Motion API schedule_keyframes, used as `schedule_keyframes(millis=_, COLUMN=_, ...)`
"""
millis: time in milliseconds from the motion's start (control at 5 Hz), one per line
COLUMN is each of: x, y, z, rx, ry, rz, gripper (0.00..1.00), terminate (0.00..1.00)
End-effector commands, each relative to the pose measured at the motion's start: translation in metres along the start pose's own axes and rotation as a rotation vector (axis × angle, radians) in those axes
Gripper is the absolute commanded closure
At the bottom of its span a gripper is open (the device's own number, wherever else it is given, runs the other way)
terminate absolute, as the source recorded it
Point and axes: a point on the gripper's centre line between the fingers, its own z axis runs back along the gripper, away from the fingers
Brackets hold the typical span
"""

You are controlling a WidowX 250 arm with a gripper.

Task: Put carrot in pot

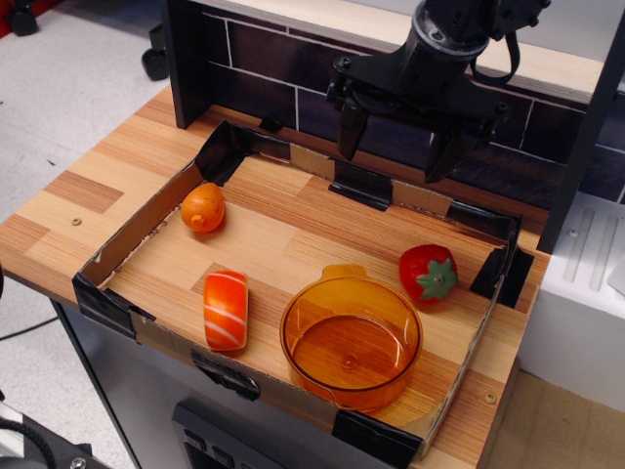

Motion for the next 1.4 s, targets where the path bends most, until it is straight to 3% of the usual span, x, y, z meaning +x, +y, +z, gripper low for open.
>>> schedule_keyframes(millis=0, x=0.0, y=0.0, z=0.0, rx=0.0, ry=0.0, rz=0.0, gripper=0.0, terminate=0.0)
schedule_keyframes(millis=200, x=0.004, y=0.033, z=0.009, rx=0.021, ry=-0.04, rz=0.021, gripper=0.0, terminate=0.0)
schedule_keyframes(millis=400, x=0.004, y=0.068, z=0.004, rx=0.002, ry=-0.061, rz=0.033, gripper=0.0, terminate=0.0)
schedule_keyframes(millis=600, x=0.002, y=0.105, z=-0.019, rx=-0.006, ry=-0.061, rz=0.047, gripper=0.0, terminate=0.0)
schedule_keyframes(millis=800, x=-0.007, y=0.121, z=-0.053, rx=0.039, ry=-0.047, rz=0.117, gripper=0.0, terminate=0.0)
schedule_keyframes(millis=1200, x=-0.015, y=0.122, z=-0.083, rx=-0.048, ry=0.014, rz=0.246, gripper=0.0, terminate=0.0)
